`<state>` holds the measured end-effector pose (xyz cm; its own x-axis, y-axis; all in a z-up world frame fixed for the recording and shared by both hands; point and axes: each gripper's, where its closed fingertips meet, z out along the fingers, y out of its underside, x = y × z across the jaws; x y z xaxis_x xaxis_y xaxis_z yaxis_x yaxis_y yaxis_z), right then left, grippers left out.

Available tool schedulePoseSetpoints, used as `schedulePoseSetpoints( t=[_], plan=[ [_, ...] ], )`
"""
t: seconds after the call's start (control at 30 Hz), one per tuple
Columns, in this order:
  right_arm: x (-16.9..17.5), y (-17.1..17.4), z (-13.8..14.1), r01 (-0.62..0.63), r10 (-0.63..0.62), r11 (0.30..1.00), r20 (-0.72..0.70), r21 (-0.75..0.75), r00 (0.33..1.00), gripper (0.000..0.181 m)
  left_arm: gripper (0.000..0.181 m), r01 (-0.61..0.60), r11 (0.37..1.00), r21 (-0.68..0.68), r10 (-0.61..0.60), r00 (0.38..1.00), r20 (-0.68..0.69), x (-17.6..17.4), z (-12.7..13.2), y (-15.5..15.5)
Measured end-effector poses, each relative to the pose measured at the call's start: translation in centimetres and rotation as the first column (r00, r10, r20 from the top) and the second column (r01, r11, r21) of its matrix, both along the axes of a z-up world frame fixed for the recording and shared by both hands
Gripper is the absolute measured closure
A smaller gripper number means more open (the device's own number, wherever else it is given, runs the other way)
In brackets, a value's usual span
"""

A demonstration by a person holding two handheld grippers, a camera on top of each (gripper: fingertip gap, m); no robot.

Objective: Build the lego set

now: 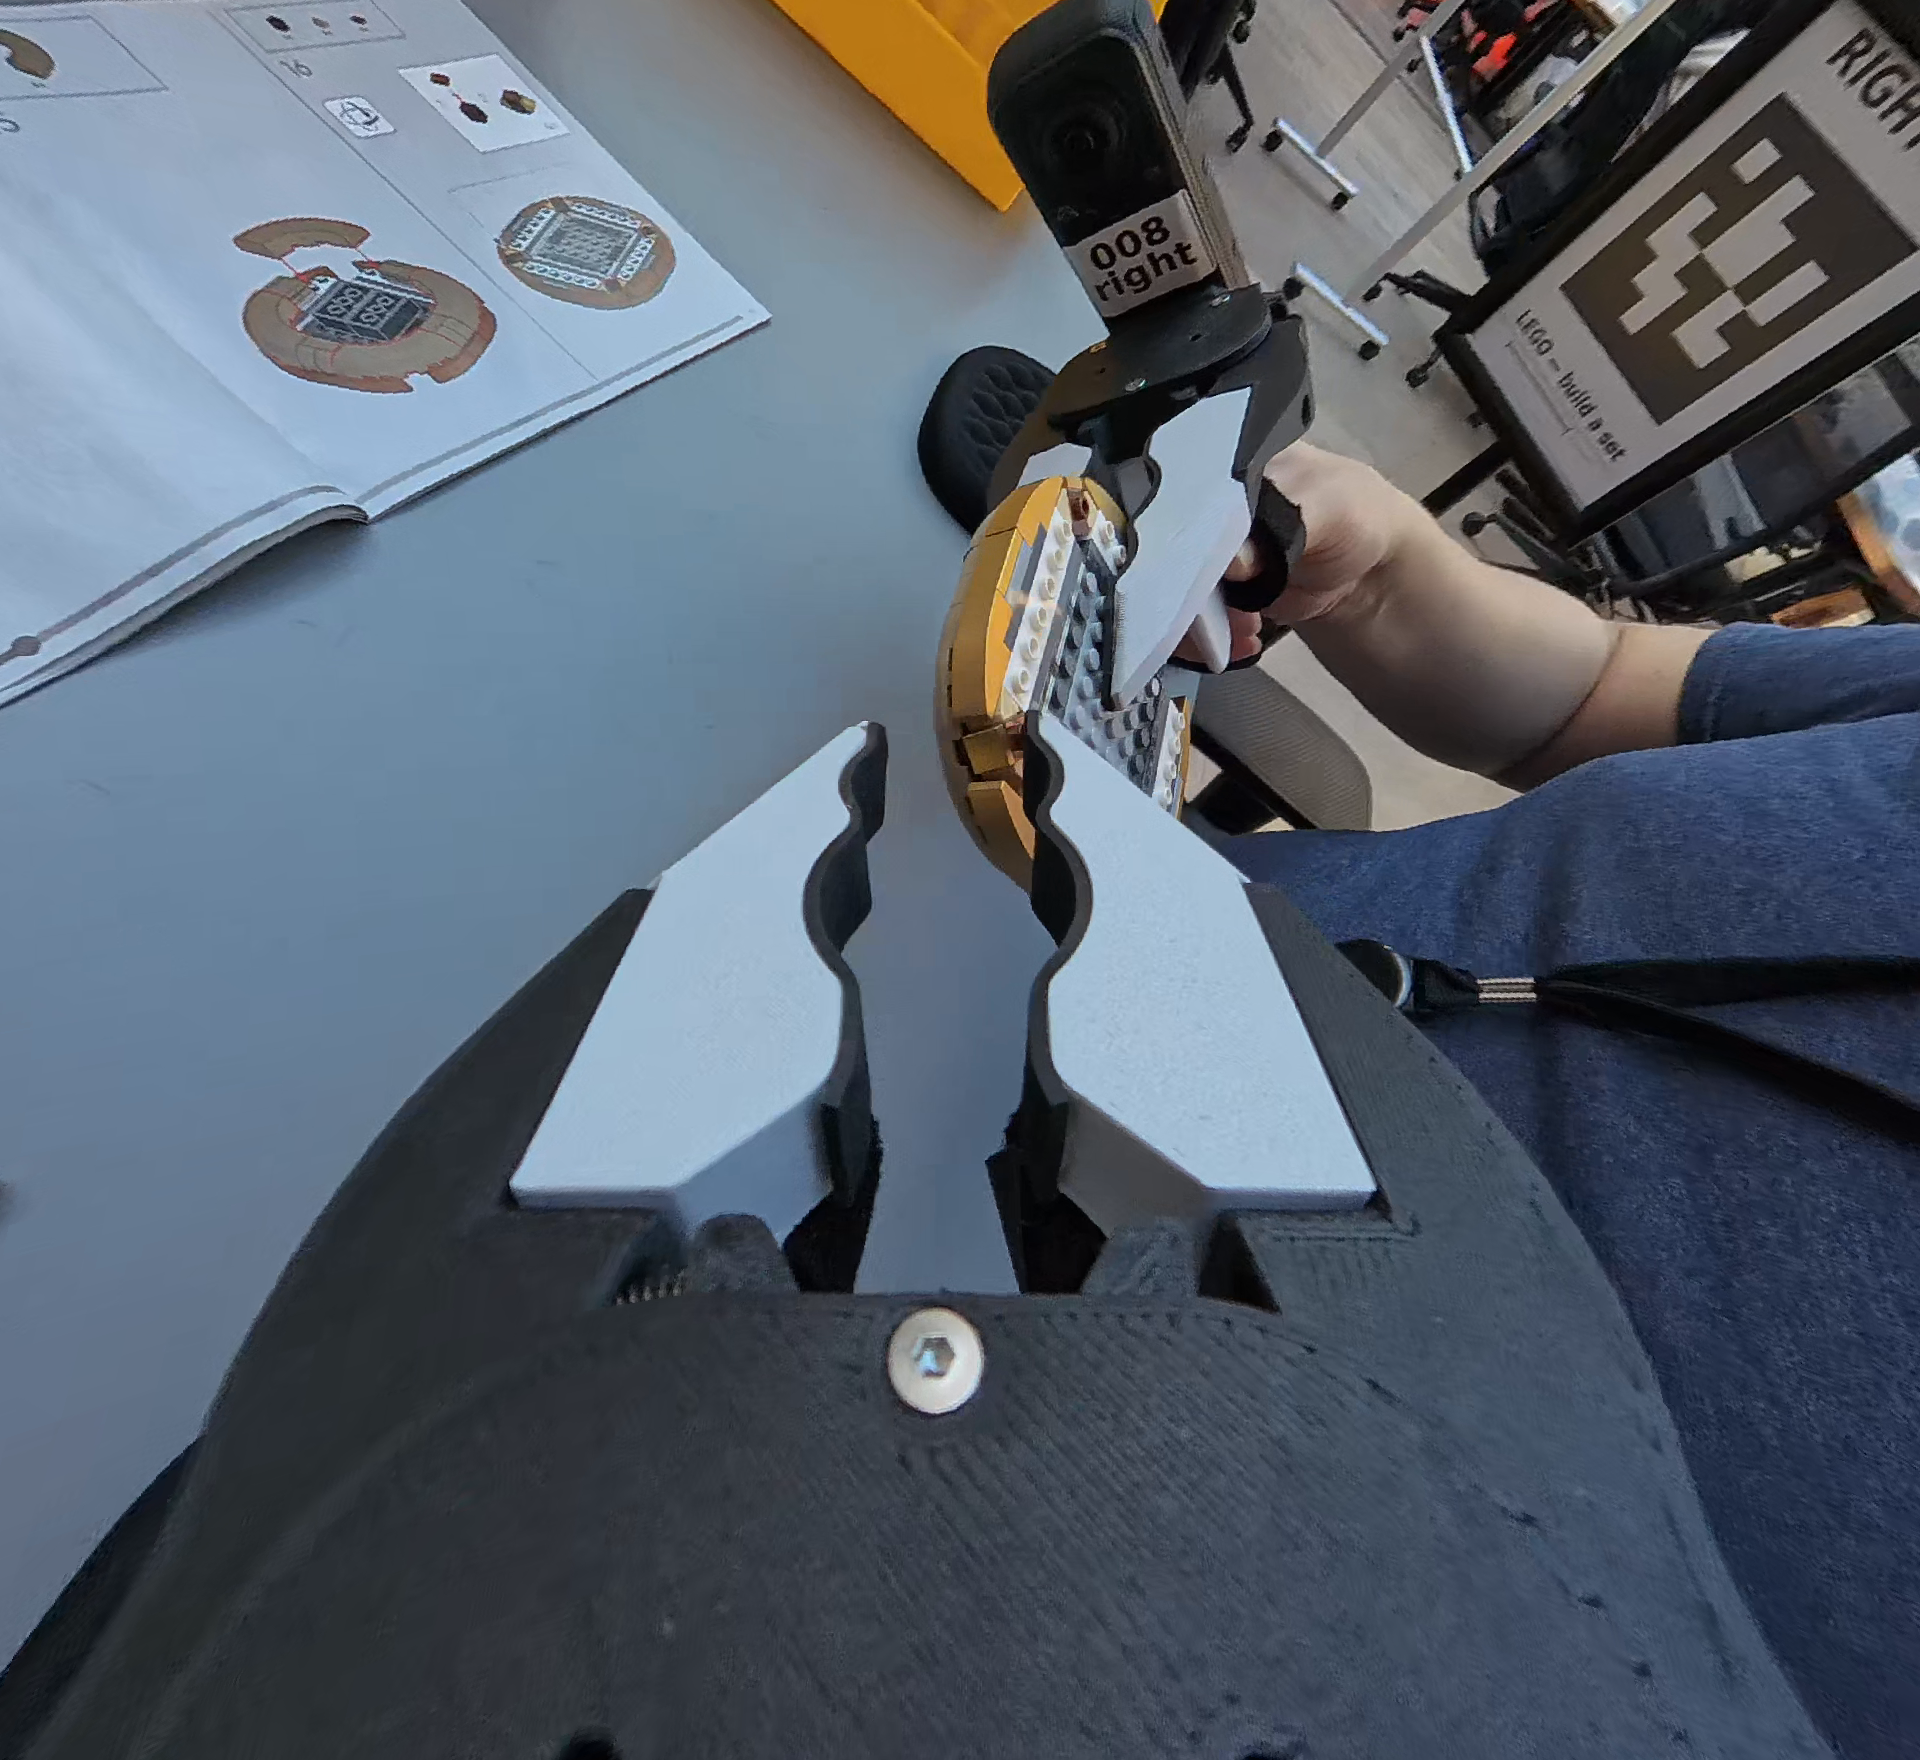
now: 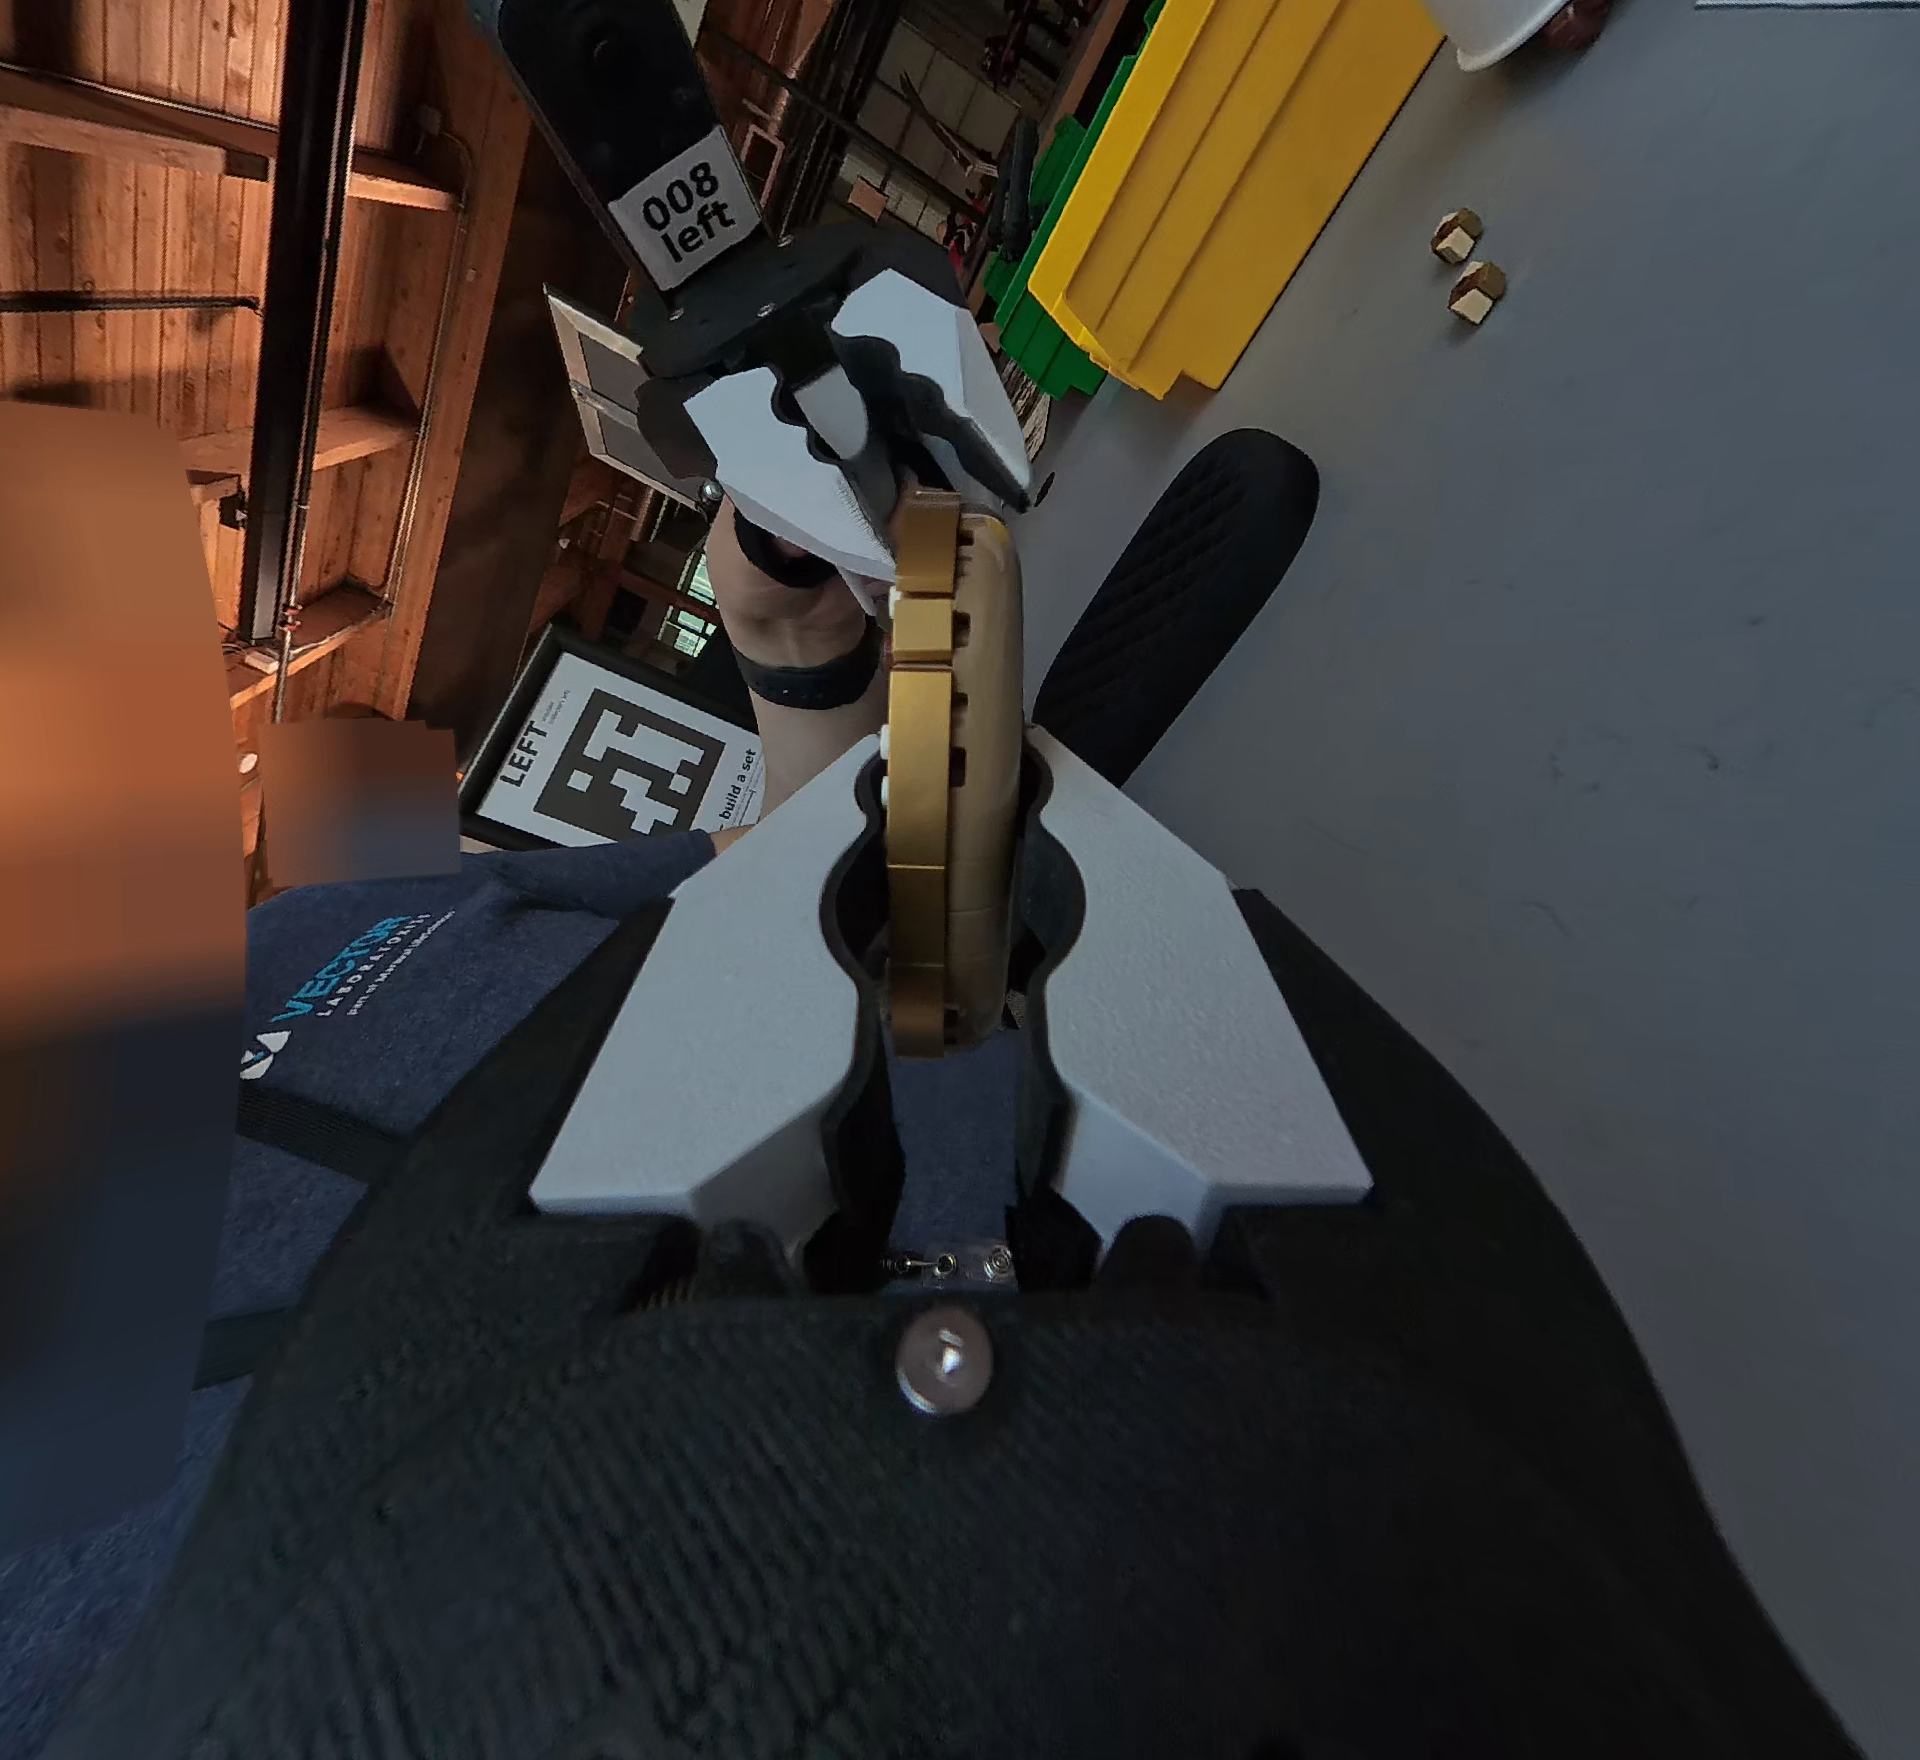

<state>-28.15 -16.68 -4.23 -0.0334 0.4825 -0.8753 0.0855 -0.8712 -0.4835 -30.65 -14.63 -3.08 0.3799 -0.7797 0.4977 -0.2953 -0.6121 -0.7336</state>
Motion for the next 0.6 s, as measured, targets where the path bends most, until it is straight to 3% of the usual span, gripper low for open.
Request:
schedulePoseSetpoints(
  t=[0.37,0.6],
  plan=[
    [0.1,-0.2,0.7,-0.008,0.008,1.000,-0.038,-0.007,0.999,0.163,0.163,0.040,0.998,-0.047,-0.036,0.994,0.100,-0.3,1.0,-0.7],
    [-0.1,-0.6,0.6,-0.028,0.028,0.999,-0.036,-0.015,0.999,0.162,0.154,0.082,0.991,-0.107,-0.059,0.978,0.198,0.0,1.4,-1.0]
  ],
)
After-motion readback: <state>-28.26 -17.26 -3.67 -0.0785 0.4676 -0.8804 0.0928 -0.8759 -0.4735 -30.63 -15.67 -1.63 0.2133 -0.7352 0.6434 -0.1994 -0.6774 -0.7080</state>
